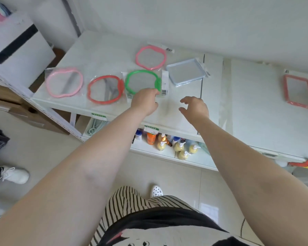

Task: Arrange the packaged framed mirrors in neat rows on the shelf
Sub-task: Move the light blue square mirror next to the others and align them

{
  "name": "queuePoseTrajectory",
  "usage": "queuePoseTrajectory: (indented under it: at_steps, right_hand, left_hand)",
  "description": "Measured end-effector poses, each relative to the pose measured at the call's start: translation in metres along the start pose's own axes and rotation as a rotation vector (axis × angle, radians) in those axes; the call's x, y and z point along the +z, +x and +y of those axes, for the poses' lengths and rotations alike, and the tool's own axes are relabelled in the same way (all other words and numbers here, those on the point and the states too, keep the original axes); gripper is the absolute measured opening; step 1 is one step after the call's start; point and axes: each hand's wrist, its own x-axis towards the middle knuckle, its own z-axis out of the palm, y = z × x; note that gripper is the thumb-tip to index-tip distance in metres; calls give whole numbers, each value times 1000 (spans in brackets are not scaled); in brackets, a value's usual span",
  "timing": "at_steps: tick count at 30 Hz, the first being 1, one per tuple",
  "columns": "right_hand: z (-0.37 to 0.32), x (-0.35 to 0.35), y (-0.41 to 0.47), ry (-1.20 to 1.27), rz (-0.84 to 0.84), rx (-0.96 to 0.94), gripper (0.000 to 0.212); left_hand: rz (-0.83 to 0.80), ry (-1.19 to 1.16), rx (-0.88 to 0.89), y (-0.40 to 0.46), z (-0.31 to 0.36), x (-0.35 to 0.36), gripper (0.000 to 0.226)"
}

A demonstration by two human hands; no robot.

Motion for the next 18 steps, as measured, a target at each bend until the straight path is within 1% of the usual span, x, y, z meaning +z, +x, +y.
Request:
queuePoseTrajectory:
  at_steps: [5, 9, 18]
  right_hand:
    - [-1, -5, 30, 15, 29, 88, 34]
    - [-5, -4, 49, 37, 64, 205, 34]
    - [-35, 7, 86, 125, 184, 531, 34]
  left_hand:
    - [-42, 10, 40, 51, -2, -5, 47]
    - [-94, 21, 67, 96, -4, -8, 53]
    - [-166, 123, 325, 185, -22, -29, 46]
